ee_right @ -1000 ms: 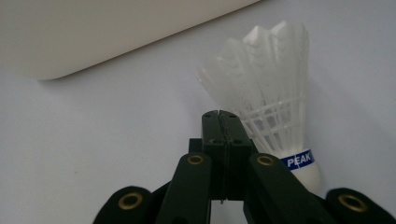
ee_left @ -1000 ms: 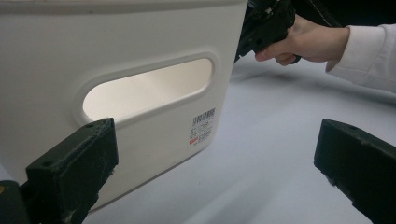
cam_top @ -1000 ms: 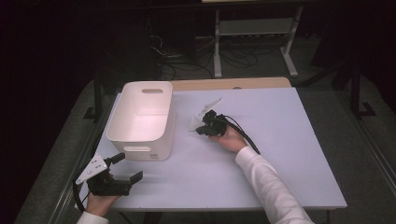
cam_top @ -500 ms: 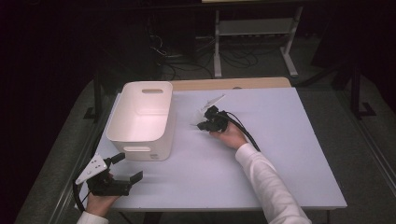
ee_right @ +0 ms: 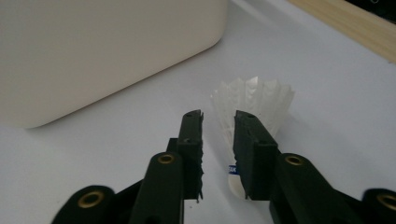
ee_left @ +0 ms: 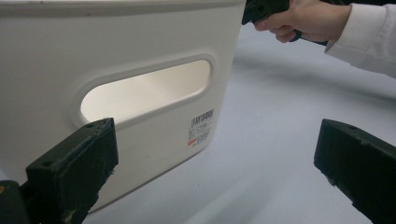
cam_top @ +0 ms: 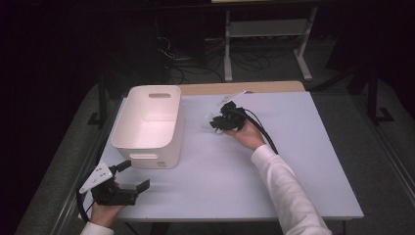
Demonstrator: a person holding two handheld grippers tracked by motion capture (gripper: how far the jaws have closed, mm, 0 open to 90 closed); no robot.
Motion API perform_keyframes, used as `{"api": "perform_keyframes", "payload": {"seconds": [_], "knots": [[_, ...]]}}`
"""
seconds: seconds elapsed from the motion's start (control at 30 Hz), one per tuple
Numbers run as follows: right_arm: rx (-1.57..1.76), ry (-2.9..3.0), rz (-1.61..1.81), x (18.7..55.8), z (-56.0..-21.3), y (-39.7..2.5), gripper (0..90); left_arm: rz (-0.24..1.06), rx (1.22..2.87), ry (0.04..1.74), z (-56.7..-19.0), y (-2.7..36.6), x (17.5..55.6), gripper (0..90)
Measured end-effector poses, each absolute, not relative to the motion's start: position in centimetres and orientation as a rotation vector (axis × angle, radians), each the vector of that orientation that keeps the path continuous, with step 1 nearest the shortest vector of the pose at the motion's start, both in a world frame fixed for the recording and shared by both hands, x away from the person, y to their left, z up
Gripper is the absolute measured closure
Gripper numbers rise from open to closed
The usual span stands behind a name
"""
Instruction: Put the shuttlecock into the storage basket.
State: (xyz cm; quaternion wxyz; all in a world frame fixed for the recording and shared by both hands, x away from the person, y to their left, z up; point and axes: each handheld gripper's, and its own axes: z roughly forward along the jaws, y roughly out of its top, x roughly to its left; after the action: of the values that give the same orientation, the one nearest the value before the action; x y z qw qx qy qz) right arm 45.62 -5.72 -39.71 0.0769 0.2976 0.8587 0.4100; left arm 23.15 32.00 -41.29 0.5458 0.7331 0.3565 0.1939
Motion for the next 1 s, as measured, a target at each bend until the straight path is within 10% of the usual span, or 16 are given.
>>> {"api": "perform_keyframes", "payload": {"seconds": [0.57, 1.0], "knots": [[0.941, 2.63, 1.081, 47.1, -37.6, -5.3, 11.9, 0.457, 1.74, 0.841, -41.3, 32.0, 23.2, 0.0], [0.894, 2.709, 1.046, 48.2, -38.5, -4.7, 0.0, 0.45, 1.739, 0.836, -41.3, 32.0, 23.1, 0.0]]}}
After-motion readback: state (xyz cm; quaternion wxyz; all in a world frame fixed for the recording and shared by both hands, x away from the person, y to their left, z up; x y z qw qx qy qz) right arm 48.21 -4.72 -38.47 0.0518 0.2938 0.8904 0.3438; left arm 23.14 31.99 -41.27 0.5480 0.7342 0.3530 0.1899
